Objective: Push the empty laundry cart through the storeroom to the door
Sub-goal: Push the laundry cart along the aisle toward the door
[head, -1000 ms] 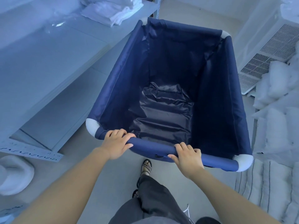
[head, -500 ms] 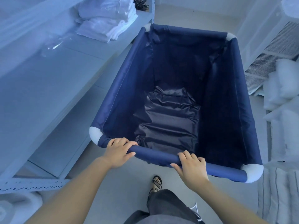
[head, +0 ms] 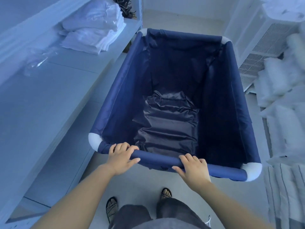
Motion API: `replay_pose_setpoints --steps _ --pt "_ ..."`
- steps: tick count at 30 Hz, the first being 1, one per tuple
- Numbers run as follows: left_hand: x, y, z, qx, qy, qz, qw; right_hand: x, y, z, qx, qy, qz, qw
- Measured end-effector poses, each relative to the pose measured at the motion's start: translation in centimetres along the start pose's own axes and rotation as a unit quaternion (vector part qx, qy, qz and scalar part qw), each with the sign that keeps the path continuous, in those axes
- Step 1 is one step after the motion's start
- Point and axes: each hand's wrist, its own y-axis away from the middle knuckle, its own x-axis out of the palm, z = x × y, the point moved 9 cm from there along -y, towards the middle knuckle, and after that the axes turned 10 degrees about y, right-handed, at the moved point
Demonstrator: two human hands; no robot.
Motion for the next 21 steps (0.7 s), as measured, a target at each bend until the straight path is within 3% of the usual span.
replay_pose_setpoints --steps 9,18,21 --pt "-2.0 -0.9 3.5 0.067 0.012 0.070 0.995 -1.2 -0.2 3.3 0.055 -0.015 0.032 0.998" --pt "-3.9 -0.9 8.9 0.136 -0.072 0.104 0.983 -2.1 -0.1 9.1 0.105 -0.099 0.037 0.989" --pt "-5.2 -1.1 10.2 0.142 -0.106 0.083 0.981 -2.7 -1.0 10.8 0.110 -0.144 0.059 0.982"
